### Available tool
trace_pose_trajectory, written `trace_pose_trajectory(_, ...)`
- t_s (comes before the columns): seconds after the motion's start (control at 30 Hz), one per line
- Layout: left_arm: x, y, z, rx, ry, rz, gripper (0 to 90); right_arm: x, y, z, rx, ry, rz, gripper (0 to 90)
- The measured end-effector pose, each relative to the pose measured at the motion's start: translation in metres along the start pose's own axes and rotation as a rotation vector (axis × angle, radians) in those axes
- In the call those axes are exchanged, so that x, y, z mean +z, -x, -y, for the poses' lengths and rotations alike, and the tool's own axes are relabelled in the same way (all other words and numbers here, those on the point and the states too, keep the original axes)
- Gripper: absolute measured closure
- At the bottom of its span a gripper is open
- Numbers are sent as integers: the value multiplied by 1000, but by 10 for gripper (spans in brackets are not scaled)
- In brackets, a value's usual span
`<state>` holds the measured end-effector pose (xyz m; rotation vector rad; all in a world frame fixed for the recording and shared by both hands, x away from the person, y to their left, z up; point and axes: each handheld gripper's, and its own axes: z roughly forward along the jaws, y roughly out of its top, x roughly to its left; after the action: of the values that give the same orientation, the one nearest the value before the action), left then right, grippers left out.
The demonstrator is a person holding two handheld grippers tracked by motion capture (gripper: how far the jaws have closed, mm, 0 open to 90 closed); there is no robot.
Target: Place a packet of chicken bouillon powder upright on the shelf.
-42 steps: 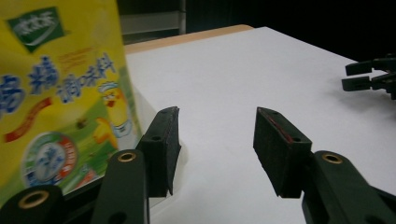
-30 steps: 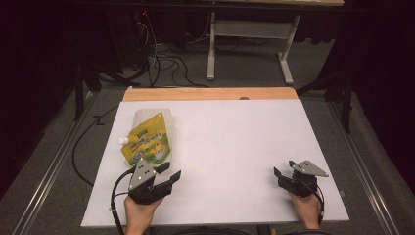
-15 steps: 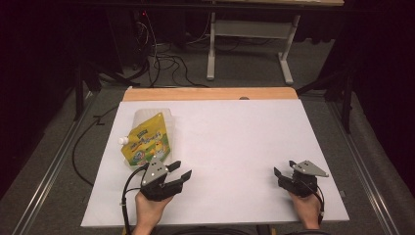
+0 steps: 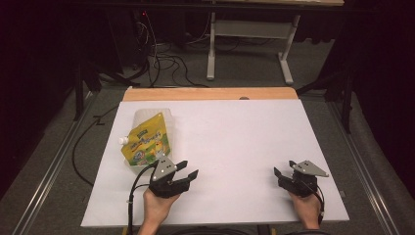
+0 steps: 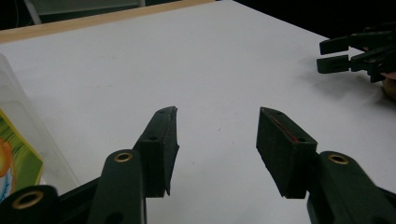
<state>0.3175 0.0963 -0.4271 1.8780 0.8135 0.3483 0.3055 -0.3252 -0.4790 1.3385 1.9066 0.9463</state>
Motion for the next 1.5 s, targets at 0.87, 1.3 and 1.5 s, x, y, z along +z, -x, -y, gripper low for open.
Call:
trace_pose_trajectory(0.87,42,1,5,4,-53,6,475,0,0,0,-1,-1,1,352)
trace_pose_trajectory(1.3,57,-2,9,-2,-62,-5,474,0,-1,0,4,-5,3,352)
trace_pose_trajectory(1.5,64,-3,12,-6,-70,-15,474,0,-1,0,3,-4,1,351)
